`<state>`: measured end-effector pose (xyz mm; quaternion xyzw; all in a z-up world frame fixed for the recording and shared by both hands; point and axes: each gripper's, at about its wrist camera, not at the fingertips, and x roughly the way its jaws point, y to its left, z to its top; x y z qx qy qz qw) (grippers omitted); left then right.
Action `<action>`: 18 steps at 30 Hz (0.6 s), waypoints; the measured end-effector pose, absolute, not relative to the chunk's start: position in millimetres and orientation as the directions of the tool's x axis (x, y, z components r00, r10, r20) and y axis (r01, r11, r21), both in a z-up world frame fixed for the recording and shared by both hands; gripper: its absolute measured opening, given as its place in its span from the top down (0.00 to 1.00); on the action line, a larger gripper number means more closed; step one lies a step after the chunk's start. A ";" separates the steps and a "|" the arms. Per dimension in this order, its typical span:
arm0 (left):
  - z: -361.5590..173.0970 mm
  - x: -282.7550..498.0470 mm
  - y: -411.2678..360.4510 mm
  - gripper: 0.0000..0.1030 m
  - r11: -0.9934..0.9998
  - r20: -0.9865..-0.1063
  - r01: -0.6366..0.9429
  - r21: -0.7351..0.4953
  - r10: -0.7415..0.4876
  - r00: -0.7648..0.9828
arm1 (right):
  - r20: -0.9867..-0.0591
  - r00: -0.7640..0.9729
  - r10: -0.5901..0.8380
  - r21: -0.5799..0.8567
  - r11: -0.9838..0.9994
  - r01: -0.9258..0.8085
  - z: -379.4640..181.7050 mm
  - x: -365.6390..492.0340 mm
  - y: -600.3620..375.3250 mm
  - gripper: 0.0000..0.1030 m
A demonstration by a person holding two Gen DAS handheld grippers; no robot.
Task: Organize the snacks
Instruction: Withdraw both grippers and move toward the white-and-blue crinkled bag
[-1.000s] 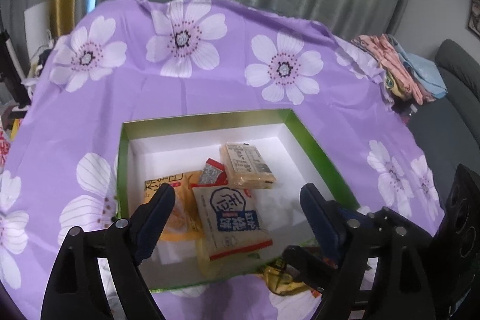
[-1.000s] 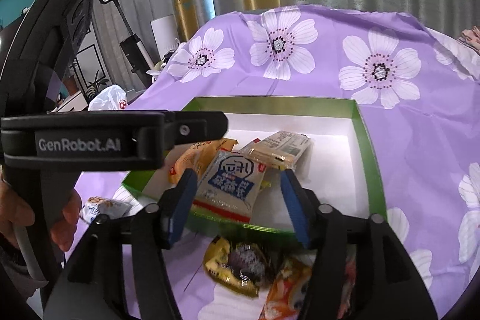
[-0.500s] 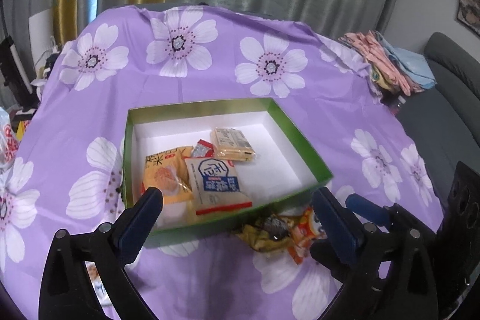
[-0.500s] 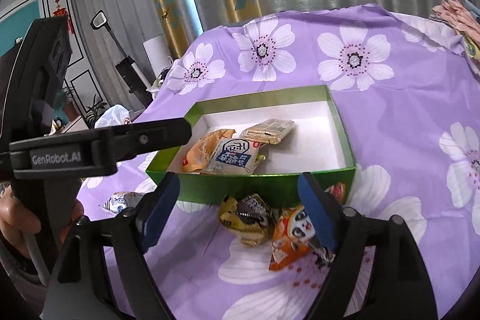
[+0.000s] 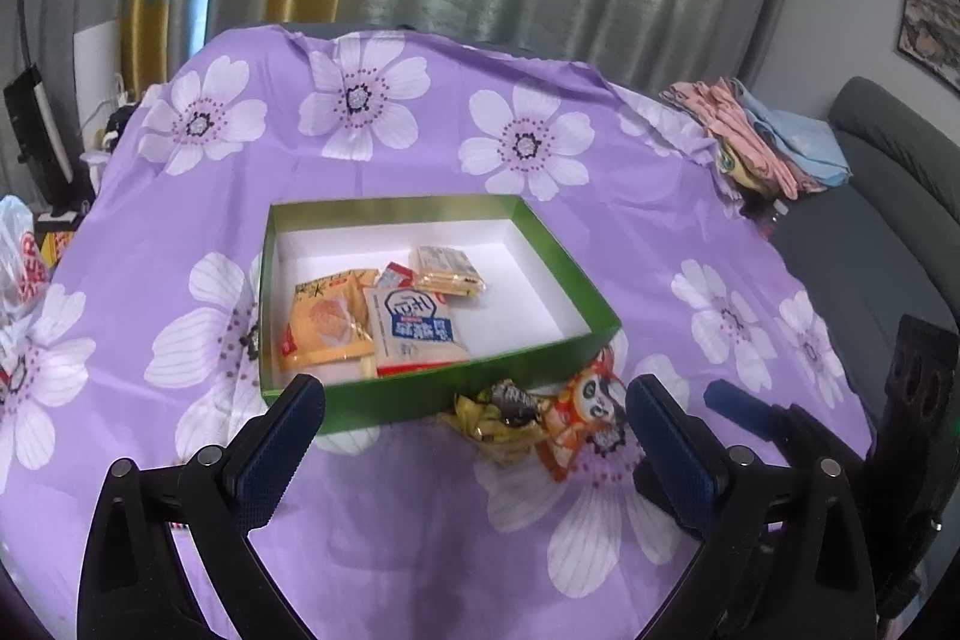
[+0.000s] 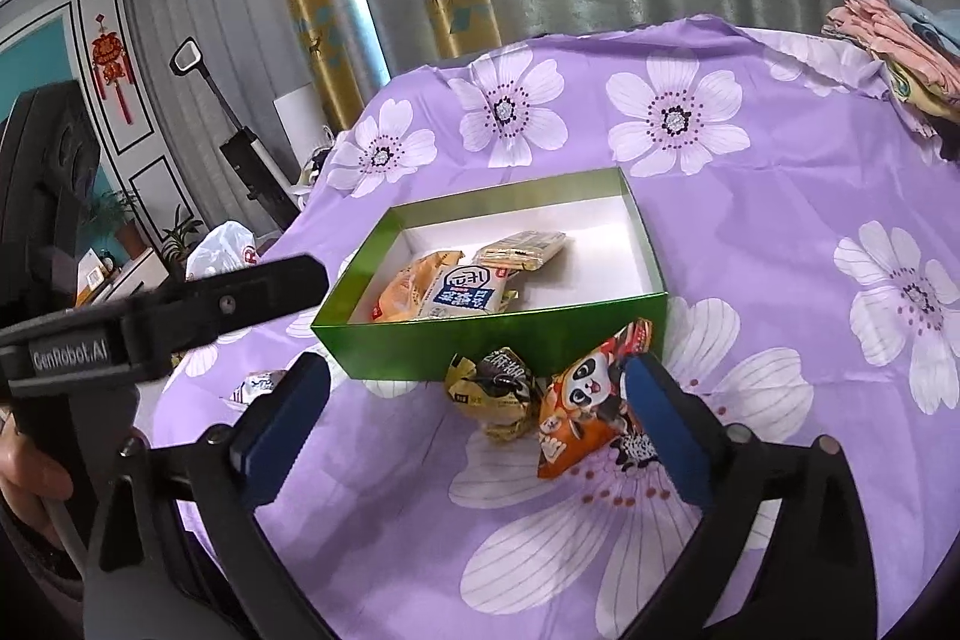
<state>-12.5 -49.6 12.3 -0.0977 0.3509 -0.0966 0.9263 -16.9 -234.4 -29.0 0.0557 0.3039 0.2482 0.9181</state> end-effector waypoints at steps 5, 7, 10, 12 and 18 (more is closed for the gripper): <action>9.8 -25.9 -36.9 0.03 0.953 -0.620 0.093 -0.289 -0.260 0.740 | -0.539 0.680 0.498 0.265 0.866 -0.424 -33.6 -20.2 -235.0 0.01; 7.5 -31.2 -29.0 0.03 0.949 -0.611 0.079 -0.305 -0.259 0.748 | -0.539 0.671 0.509 0.275 0.859 -0.431 -36.4 -21.9 -232.9 0.01; -1.0 -35.9 -16.0 0.03 0.943 -0.610 0.040 -0.329 -0.245 0.754 | -0.544 0.657 0.521 0.282 0.851 -0.442 -44.6 -26.0 -230.6 0.01; -7.9 -38.3 -8.8 0.03 0.939 -0.611 0.020 -0.342 -0.239 0.754 | -0.555 0.645 0.525 0.292 0.849 -0.441 -52.3 -26.7 -229.9 0.01; -22.1 -50.4 25.9 0.03 0.937 -0.614 -0.054 -0.346 -0.183 0.767 | -0.592 0.590 0.550 0.315 0.831 -0.459 -73.1 -31.5 -215.4 0.01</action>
